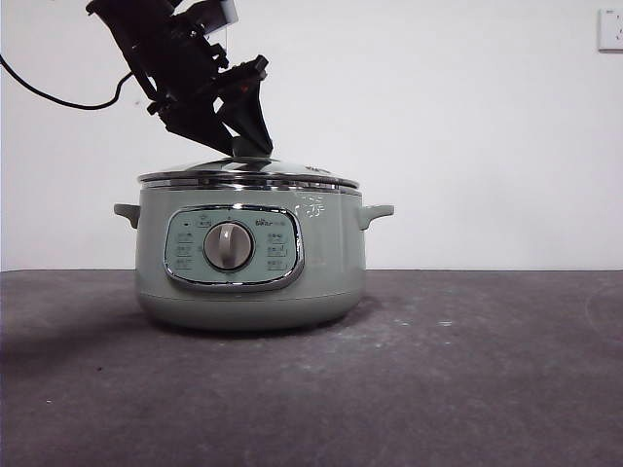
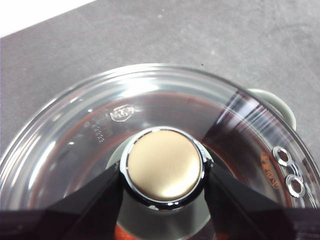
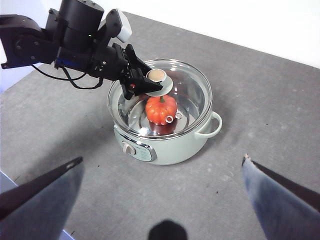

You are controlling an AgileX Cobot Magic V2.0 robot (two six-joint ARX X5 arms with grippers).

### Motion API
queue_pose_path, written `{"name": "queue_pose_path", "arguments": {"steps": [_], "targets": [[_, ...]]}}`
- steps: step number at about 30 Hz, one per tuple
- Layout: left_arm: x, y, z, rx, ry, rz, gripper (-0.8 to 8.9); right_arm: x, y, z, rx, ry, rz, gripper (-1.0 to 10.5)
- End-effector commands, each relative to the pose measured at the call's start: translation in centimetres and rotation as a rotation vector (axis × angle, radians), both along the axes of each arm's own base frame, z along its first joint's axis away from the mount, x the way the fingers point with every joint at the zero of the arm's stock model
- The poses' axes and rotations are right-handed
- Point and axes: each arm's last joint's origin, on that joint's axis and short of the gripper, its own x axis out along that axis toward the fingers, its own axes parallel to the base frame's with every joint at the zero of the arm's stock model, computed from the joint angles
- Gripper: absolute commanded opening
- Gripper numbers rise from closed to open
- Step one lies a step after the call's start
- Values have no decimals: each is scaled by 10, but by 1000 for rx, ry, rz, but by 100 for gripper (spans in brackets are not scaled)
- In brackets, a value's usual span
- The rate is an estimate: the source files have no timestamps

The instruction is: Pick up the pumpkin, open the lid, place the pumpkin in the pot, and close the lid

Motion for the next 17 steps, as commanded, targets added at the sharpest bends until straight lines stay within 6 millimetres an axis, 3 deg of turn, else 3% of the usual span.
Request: {"name": "queue_pose_path", "arguments": {"steps": [1, 17], "targets": [[1, -3, 6, -17, -53, -18, -9, -1, 0, 0, 9, 8, -2, 535], [1, -2, 3, -8, -30, -17, -9, -1, 0, -1, 7, 10, -1, 535]]}}
